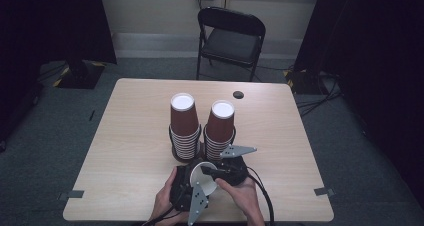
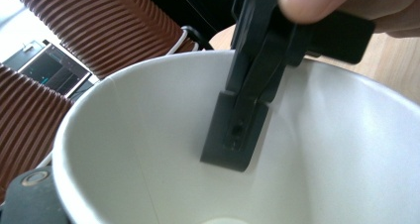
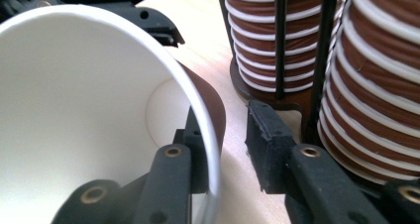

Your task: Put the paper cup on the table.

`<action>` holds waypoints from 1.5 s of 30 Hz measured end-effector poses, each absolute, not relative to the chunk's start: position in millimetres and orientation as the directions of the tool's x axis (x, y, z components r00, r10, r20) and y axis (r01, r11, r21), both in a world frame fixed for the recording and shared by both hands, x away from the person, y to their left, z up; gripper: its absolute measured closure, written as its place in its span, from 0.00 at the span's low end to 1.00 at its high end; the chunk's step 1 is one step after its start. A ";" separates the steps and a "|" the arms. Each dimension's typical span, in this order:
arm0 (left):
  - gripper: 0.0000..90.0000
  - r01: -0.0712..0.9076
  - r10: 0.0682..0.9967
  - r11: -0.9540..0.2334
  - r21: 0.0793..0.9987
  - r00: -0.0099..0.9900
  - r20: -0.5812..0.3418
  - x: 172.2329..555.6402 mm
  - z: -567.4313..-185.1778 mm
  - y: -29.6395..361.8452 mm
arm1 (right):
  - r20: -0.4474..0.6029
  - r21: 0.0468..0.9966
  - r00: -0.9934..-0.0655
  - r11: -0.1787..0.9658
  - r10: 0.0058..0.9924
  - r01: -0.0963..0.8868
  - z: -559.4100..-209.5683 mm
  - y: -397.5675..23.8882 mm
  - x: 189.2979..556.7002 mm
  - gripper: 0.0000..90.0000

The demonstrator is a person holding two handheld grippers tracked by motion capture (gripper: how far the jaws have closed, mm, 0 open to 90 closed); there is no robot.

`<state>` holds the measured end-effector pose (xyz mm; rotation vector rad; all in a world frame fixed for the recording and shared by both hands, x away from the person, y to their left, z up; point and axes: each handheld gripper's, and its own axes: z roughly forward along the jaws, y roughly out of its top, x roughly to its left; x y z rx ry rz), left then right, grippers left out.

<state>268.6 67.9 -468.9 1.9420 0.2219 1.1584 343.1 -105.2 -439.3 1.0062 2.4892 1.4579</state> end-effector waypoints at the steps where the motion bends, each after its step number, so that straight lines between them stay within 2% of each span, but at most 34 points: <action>1: 0.12 -0.247 0.533 -0.625 0.741 0.558 0.636 269.1 -469.3 68.5 | 0.243 0.805 -0.780 0.329 0.577 0.494 -439.3 -105.2 343.1 0.78; 5: 0.12 -0.227 0.554 -0.614 0.756 0.559 0.617 271.7 -471.0 70.6 | 0.239 0.819 -0.771 0.305 0.591 0.487 -438.2 -108.0 341.3 0.73; 6: 0.12 -0.215 0.563 -0.604 0.767 0.566 0.602 272.8 -471.2 71.9 | 0.242 0.828 -0.766 0.285 0.596 0.483 -438.3 -110.6 340.6 0.70; 16: 0.12 -0.129 0.626 -0.537 0.834 0.602 0.496 280.5 -472.6 83.0 | 0.245 0.867 -0.763 0.217 0.598 0.448 -437.2 -115.9 337.2 0.59; 21: 0.12 -0.091 0.661 -0.497 0.863 0.604 0.445 284.1 -471.7 90.3 | 0.248 0.890 -0.761 0.169 0.599 0.423 -437.2 -121.6 338.1 0.51; 27: 0.12 -0.048 0.688 -0.472 0.880 0.605 0.401 288.2 -469.6 95.3 | 0.264 0.907 -0.757 0.113 0.598 0.405 -437.1 -128.3 337.8 0.47; 34: 0.12 0.015 0.741 -0.358 0.933 0.613 0.274 293.4 -470.7 112.0 | 0.261 0.924 -0.718 0.047 0.645 0.379 -442.6 -142.9 329.8 0.41; 45: 0.12 0.044 0.786 -0.281 0.959 0.583 0.203 297.5 -461.2 138.0 | 0.247 0.937 -0.663 -0.001 0.706 0.348 -450.2 -157.8 324.3 0.29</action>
